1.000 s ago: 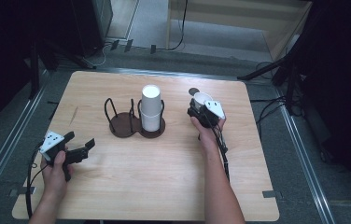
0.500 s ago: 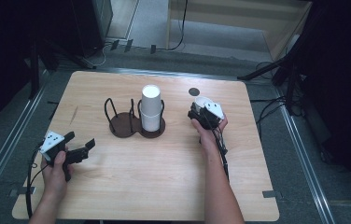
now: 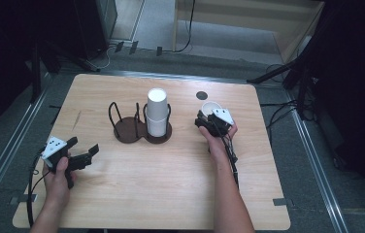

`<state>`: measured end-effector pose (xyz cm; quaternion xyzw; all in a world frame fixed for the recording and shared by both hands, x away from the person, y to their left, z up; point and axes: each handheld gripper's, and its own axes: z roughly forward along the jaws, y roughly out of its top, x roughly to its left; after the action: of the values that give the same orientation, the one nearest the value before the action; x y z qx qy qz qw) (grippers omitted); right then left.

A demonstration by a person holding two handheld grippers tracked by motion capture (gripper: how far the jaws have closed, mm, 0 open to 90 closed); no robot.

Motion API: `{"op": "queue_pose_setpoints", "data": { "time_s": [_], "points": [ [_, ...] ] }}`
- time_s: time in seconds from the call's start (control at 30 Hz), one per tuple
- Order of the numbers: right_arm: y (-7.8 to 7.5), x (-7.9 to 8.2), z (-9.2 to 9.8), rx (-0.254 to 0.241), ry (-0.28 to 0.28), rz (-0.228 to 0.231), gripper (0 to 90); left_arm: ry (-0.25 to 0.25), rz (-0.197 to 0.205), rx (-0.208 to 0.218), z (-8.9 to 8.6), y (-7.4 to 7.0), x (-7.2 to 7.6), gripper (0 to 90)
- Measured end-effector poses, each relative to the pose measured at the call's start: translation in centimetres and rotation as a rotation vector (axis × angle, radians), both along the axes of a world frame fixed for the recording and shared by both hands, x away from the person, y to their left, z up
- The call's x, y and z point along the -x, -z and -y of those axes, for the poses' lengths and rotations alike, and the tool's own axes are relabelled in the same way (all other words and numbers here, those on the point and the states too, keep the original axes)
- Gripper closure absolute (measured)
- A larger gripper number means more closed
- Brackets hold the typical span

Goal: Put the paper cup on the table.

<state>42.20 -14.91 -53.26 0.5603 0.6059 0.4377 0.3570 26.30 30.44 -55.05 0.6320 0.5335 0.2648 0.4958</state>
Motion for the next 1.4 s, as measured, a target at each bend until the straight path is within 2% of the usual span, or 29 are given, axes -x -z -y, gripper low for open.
{"op": "queue_pose_setpoints", "data": {
  "time_s": [0.07,0.13,0.27,0.43,0.6,1.13,1.4],
  "points": [
    [-0.1,0.1,0.0,0.003,-0.006,-0.003,14.6,0.001,-0.001,-0.001,0.0,0.0,0.0,7.8],
    [-0.3,0.3,0.1,0.023,-0.021,-0.011,7.1,0.004,-0.003,-0.003,0.0,0.0,0.0,7.8],
    [-0.7,0.7,0.3,0.026,-0.039,0.002,0.3,0.005,-0.003,-0.003,0.0,0.0,0.0,7.8],
    [-1.3,1.4,0.4,0.011,-0.082,0.016,0.0,0.0,-0.002,0.002,0.0,0.0,0.0,7.8],
    [-1.8,2.2,0.6,-0.011,-0.099,0.03,0.0,0.001,-0.004,0.005,0.0,0.0,0.0,7.8],
    [-3.4,5.4,2.2,-0.057,-0.123,0.092,0.0,0.002,-0.006,0.006,0.0,0.0,0.0,7.8],
    [-3.5,7.2,4.1,-0.065,-0.103,0.114,0.0,0.001,-0.004,0.005,0.0,0.0,0.0,7.9]
  ]
}}
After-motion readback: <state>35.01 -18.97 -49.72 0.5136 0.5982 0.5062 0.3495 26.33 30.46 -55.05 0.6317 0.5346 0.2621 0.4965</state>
